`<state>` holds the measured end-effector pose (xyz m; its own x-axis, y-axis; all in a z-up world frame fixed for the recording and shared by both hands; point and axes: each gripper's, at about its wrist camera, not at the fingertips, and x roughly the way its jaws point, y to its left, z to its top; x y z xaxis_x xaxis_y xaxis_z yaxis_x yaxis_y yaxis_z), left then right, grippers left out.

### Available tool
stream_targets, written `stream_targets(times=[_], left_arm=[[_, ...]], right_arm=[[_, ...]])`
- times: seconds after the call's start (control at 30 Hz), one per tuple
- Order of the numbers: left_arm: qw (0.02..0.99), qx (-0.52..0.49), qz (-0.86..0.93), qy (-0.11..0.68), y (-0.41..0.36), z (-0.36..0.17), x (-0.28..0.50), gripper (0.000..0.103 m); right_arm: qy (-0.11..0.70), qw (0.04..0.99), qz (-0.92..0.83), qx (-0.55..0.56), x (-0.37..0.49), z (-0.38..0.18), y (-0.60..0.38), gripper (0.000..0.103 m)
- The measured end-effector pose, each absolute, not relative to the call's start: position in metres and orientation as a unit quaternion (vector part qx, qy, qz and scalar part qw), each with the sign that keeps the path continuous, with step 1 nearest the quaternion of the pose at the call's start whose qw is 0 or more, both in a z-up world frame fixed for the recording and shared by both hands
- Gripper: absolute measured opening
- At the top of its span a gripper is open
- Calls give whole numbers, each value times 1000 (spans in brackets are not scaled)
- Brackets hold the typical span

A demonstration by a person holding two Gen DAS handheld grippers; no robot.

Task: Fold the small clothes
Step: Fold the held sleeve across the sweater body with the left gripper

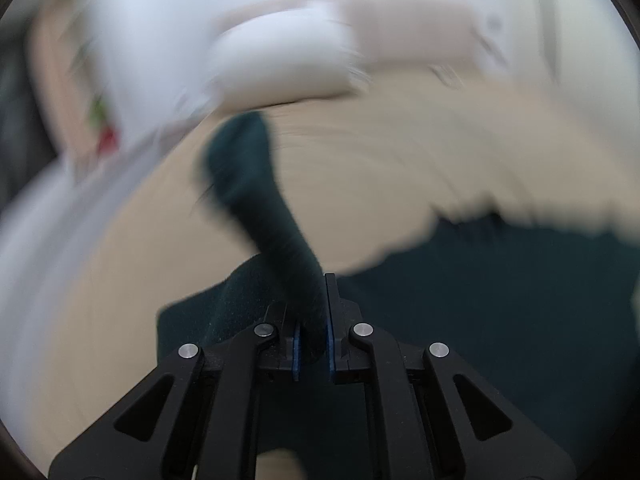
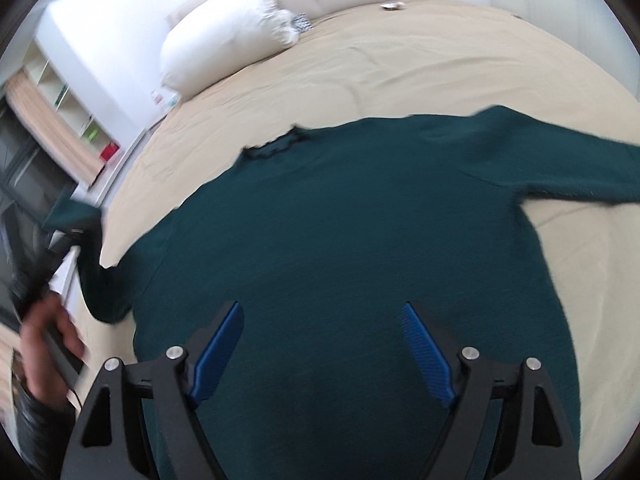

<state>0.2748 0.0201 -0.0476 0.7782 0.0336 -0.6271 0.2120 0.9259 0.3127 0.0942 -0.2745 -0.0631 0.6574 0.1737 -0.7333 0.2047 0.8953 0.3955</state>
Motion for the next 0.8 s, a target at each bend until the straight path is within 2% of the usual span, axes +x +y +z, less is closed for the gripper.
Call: stream_targets(times=[0.07, 0.2, 0.33, 0.47, 0.53, 0.7, 0.73, 0.8], left_arm=[[895, 302, -73, 321, -44, -95, 257, 8], [879, 326, -79, 339, -59, -145, 250, 8], [888, 318, -86, 322, -61, -139, 244, 8], [895, 293, -94, 322, -71, -133, 234, 8], [898, 288, -95, 319, -71, -130, 227, 8], [906, 267, -94, 314, -64, -122, 221, 8], [908, 262, -94, 314, -63, -121, 221, 8], [910, 253, -93, 314, -59, -119, 220, 8]], right_arm=[[412, 879, -8, 239, 98, -66, -288, 83], [423, 867, 28, 261, 120, -77, -309, 83], [440, 832, 113, 318, 164, -90, -305, 81], [475, 782, 188, 356, 219, -103, -276, 72], [491, 765, 204, 363, 244, -107, -257, 63], [524, 739, 218, 363, 278, -118, -220, 61], [528, 736, 223, 361, 282, -119, -213, 59], [533, 741, 230, 337, 291, -120, -196, 46]])
